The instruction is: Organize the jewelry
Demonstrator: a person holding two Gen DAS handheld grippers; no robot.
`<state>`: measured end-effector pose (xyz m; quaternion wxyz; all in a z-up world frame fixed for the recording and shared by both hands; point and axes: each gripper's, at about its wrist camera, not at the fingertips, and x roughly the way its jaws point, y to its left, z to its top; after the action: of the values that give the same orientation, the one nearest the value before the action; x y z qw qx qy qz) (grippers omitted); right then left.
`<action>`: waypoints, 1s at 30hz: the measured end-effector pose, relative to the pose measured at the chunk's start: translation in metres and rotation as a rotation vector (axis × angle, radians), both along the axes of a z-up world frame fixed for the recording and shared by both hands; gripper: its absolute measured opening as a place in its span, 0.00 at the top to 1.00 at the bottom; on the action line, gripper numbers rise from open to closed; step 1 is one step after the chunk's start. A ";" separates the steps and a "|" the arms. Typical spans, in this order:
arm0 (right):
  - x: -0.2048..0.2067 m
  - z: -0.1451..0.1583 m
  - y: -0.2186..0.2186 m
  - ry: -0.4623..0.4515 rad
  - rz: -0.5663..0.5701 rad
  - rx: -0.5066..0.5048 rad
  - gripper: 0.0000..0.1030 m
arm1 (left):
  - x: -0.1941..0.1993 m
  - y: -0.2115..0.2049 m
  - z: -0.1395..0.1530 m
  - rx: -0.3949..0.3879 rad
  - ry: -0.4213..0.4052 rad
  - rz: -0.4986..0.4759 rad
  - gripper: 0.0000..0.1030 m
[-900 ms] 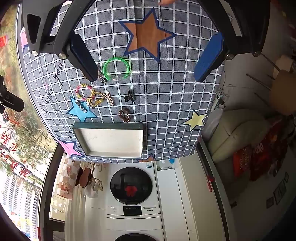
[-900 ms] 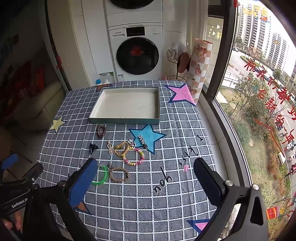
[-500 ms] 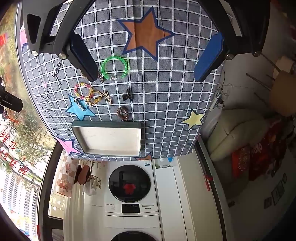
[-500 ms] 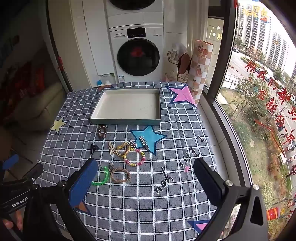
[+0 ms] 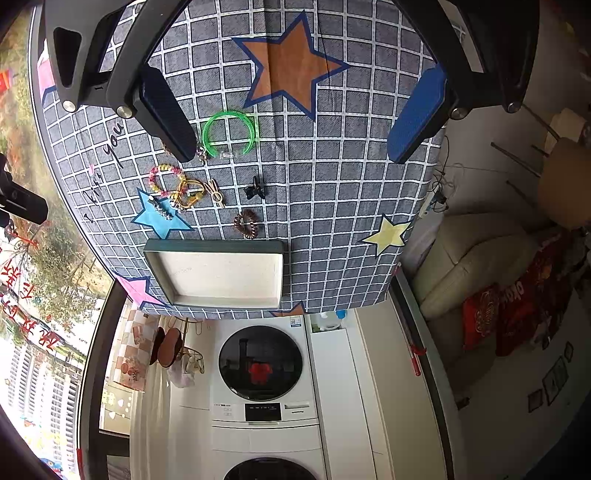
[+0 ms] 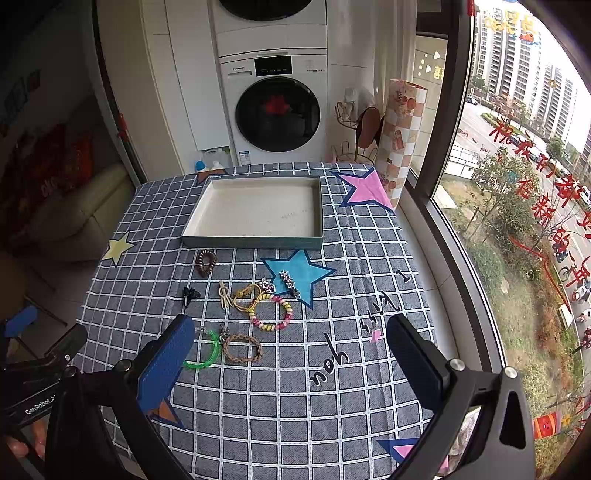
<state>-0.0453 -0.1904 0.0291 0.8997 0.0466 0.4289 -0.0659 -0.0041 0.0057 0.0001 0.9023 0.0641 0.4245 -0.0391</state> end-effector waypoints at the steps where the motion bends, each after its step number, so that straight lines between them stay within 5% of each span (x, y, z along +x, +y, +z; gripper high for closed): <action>1: 0.000 0.000 0.000 -0.001 0.001 0.000 0.00 | 0.000 0.000 0.000 -0.001 0.001 -0.001 0.00; 30: -0.004 0.003 0.004 -0.002 0.000 0.003 0.00 | -0.003 0.002 -0.002 -0.001 0.006 -0.003 0.00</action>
<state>-0.0488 -0.1863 0.0324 0.9000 0.0483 0.4282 -0.0653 -0.0076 0.0075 -0.0020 0.9009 0.0640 0.4272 -0.0409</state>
